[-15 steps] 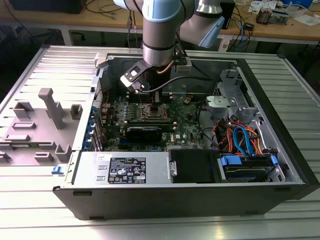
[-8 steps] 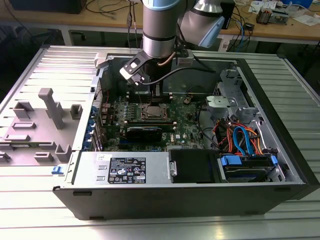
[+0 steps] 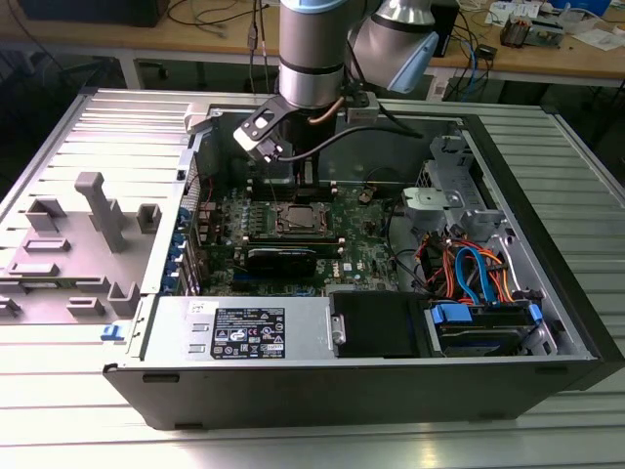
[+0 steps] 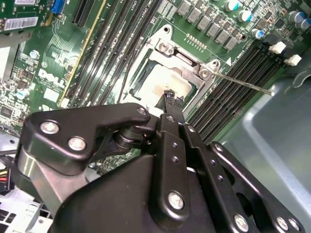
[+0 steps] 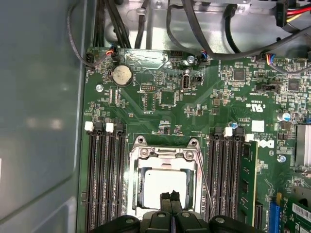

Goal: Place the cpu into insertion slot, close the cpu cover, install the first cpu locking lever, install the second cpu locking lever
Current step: 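Install the first cpu locking lever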

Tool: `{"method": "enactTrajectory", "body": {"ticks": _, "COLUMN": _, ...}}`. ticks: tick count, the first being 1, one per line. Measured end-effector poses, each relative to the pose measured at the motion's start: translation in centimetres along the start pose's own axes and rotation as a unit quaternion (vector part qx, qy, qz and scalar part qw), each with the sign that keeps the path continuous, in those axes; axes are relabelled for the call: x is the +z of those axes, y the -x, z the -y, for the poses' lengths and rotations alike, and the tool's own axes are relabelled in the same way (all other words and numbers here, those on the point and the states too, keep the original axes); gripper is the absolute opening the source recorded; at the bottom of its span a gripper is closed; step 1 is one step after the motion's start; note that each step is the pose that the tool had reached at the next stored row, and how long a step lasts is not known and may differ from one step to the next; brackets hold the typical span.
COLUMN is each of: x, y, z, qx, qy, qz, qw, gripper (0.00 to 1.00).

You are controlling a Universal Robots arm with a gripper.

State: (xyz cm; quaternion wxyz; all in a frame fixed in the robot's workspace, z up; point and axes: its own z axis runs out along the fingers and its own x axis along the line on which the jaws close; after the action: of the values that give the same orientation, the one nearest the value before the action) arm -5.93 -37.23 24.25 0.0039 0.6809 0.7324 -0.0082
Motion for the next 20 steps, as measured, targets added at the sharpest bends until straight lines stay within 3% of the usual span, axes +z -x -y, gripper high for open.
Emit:
{"method": "enactTrajectory", "body": {"ticks": 3, "x": 0.0, "y": 0.0, "z": 0.0, "qx": -0.025, "qy": 0.0004, "qz": 0.0001, "qw": 0.9997, "gripper": 0.11}}
{"method": "enactTrajectory", "body": {"ticks": 6, "x": 0.0, "y": 0.0, "z": 0.0, "qx": -0.063, "qy": 0.0011, "qz": 0.0004, "qw": 0.998, "gripper": 0.11}}
{"method": "enactTrajectory", "body": {"ticks": 10, "x": 0.0, "y": 0.0, "z": 0.0, "qx": -0.12, "qy": 0.002, "qz": 0.0008, "qw": 0.9928, "gripper": 0.11}}
{"method": "enactTrajectory", "body": {"ticks": 12, "x": 0.0, "y": 0.0, "z": 0.0, "qx": -0.151, "qy": 0.0025, "qz": 0.001, "qw": 0.9886, "gripper": 0.11}}
{"method": "enactTrajectory", "body": {"ticks": 16, "x": 0.0, "y": 0.0, "z": 0.0, "qx": -0.18, "qy": 0.0031, "qz": 0.0012, "qw": 0.9836, "gripper": 0.11}}
{"method": "enactTrajectory", "body": {"ticks": 19, "x": 0.0, "y": 0.0, "z": 0.0, "qx": -0.203, "qy": 0.0034, "qz": 0.0014, "qw": 0.9792, "gripper": 0.11}}
{"method": "enactTrajectory", "body": {"ticks": 20, "x": 0.0, "y": 0.0, "z": 0.0, "qx": -0.207, "qy": 0.0035, "qz": 0.0014, "qw": 0.9784, "gripper": 0.11}}
